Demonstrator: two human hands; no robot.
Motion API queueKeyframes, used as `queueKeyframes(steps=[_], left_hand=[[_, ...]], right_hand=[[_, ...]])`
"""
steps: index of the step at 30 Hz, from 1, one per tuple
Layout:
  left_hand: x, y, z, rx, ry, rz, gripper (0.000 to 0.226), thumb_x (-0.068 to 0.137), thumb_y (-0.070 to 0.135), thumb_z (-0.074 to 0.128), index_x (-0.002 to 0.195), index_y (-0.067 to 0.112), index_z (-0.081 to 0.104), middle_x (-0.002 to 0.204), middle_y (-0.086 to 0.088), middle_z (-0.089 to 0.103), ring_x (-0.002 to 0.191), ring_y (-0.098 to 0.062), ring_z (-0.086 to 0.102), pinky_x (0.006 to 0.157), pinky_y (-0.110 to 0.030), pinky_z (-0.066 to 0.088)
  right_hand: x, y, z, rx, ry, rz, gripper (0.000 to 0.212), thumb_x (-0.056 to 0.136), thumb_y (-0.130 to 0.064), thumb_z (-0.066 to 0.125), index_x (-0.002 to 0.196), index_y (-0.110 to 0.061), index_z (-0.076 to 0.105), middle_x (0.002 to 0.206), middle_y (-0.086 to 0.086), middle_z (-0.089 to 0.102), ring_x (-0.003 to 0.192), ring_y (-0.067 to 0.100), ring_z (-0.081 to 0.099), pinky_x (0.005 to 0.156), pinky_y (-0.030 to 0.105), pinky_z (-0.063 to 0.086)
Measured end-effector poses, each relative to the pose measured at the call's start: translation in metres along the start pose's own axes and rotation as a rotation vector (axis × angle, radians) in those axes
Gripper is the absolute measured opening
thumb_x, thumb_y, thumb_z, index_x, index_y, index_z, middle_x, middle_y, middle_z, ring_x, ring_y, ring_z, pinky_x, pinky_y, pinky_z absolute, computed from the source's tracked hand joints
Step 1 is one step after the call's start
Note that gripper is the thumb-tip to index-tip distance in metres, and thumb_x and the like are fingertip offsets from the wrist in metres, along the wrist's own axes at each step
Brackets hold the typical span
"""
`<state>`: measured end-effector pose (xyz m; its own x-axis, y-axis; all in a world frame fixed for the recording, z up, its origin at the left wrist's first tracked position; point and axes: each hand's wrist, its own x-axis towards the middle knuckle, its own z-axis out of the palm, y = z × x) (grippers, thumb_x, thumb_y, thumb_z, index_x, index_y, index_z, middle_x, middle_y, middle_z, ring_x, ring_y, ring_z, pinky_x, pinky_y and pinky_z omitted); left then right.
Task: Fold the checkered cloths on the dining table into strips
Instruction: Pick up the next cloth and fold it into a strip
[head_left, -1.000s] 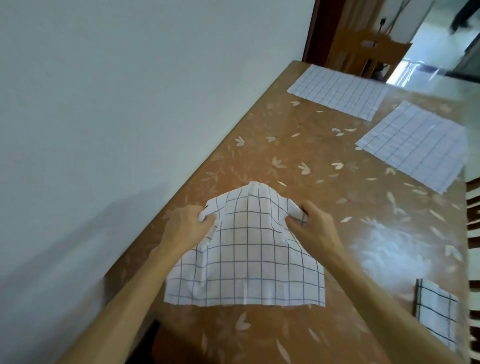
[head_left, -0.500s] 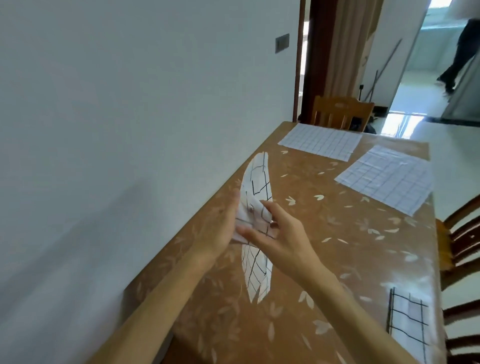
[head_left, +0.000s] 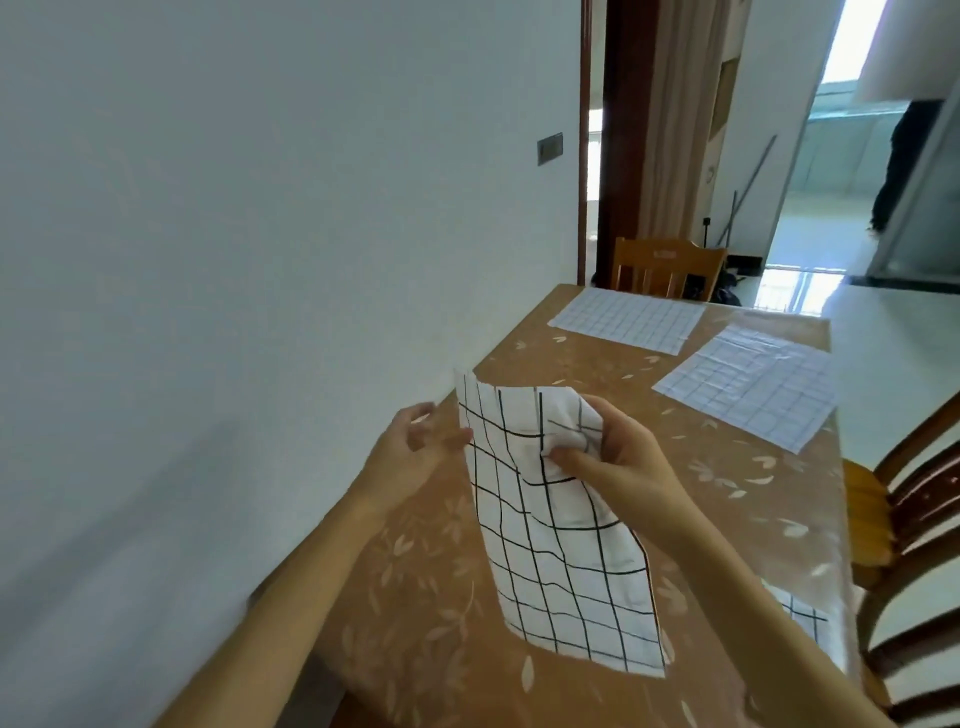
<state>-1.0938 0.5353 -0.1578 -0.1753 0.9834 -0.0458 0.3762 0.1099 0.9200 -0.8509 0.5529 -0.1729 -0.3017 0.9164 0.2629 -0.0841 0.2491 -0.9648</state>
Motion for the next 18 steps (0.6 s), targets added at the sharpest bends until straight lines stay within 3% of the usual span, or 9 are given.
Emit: queueKeyframes(steps=[1, 2, 4, 5, 7, 9, 12, 15, 18], left_hand=[[0.004, -0.005, -0.001, -0.084, -0.091, -0.060, 0.076, 0.060, 0.069, 0.082, 0.124, 0.031, 0.063, 0.114, 0.012, 0.071, 0.108, -0.016, 0.069, 0.097, -0.043, 0.055], [0.007, -0.011, -0.001, -0.202, -0.194, -0.110, 0.075, 0.052, 0.068, 0.087, 0.115, 0.030, 0.071, 0.110, 0.006, 0.075, 0.102, -0.020, 0.072, 0.093, -0.042, 0.057], [0.007, -0.021, 0.004, -0.379, -0.335, -0.125, 0.053, 0.049, 0.051, 0.095, 0.091, 0.026, 0.079, 0.093, -0.002, 0.076, 0.077, -0.022, 0.073, 0.073, -0.037, 0.060], [0.007, -0.024, 0.008, -0.378, -0.324, -0.116, 0.049, 0.050, 0.043, 0.097, 0.092, 0.023, 0.079, 0.094, -0.004, 0.076, 0.076, -0.024, 0.073, 0.070, -0.036, 0.060], [0.007, -0.025, 0.017, -0.331, -0.266, -0.081, 0.058, 0.058, 0.032, 0.097, 0.110, 0.018, 0.075, 0.111, -0.010, 0.076, 0.098, -0.030, 0.075, 0.088, -0.047, 0.059], [0.005, -0.020, 0.022, -0.320, -0.229, -0.048, 0.057, 0.067, 0.027, 0.092, 0.118, 0.013, 0.071, 0.115, -0.010, 0.076, 0.107, -0.030, 0.073, 0.097, -0.052, 0.055], [0.006, -0.013, 0.020, -0.258, -0.200, -0.003, 0.043, 0.077, 0.022, 0.085, 0.117, 0.016, 0.072, 0.111, -0.006, 0.078, 0.105, -0.027, 0.074, 0.097, -0.048, 0.056], [0.005, -0.011, 0.014, -0.213, -0.152, 0.020, 0.037, 0.083, 0.013, 0.080, 0.119, 0.013, 0.071, 0.106, -0.005, 0.079, 0.101, -0.024, 0.075, 0.094, -0.042, 0.058], [0.002, -0.012, 0.009, -0.200, -0.060, 0.035, 0.030, 0.084, 0.010, 0.079, 0.113, 0.010, 0.073, 0.102, -0.007, 0.079, 0.098, -0.028, 0.076, 0.088, -0.040, 0.061]], right_hand=[[-0.001, -0.002, -0.005, 0.063, -0.027, 0.016, 0.038, 0.089, 0.006, 0.067, 0.121, -0.015, 0.065, 0.109, 0.010, 0.074, 0.104, 0.026, 0.071, 0.091, 0.044, 0.059], [-0.002, -0.004, -0.010, 0.103, -0.053, 0.022, 0.038, 0.088, 0.007, 0.066, 0.120, -0.013, 0.066, 0.110, 0.015, 0.073, 0.105, 0.030, 0.071, 0.091, 0.046, 0.058], [-0.002, -0.006, -0.018, 0.127, -0.069, 0.029, 0.038, 0.088, 0.010, 0.064, 0.119, -0.011, 0.066, 0.114, 0.023, 0.069, 0.107, 0.039, 0.068, 0.092, 0.050, 0.057], [-0.001, -0.006, -0.022, 0.127, -0.062, 0.034, 0.039, 0.087, 0.011, 0.064, 0.119, -0.012, 0.066, 0.115, 0.024, 0.068, 0.107, 0.041, 0.067, 0.090, 0.049, 0.057], [0.000, -0.008, -0.029, 0.127, -0.042, 0.052, 0.042, 0.085, 0.010, 0.065, 0.120, -0.014, 0.066, 0.111, 0.019, 0.071, 0.103, 0.038, 0.069, 0.085, 0.044, 0.059], [-0.001, -0.008, -0.037, 0.123, -0.056, 0.076, 0.053, 0.081, 0.003, 0.073, 0.129, -0.017, 0.059, 0.113, 0.013, 0.073, 0.104, 0.033, 0.071, 0.084, 0.043, 0.059], [-0.001, -0.010, -0.044, -0.008, -0.052, 0.118, 0.082, 0.070, -0.008, 0.084, 0.140, -0.025, 0.046, 0.115, 0.007, 0.072, 0.101, 0.023, 0.073, 0.084, 0.040, 0.061], [0.000, -0.007, -0.048, -0.104, 0.019, 0.115, 0.084, 0.067, -0.016, 0.087, 0.139, -0.024, 0.046, 0.111, 0.007, 0.073, 0.095, 0.021, 0.075, 0.079, 0.039, 0.063], [0.000, -0.006, -0.050, -0.133, 0.046, 0.125, 0.094, 0.064, -0.024, 0.086, 0.145, -0.034, 0.038, 0.114, 0.005, 0.068, 0.093, 0.017, 0.074, 0.077, 0.030, 0.062]])
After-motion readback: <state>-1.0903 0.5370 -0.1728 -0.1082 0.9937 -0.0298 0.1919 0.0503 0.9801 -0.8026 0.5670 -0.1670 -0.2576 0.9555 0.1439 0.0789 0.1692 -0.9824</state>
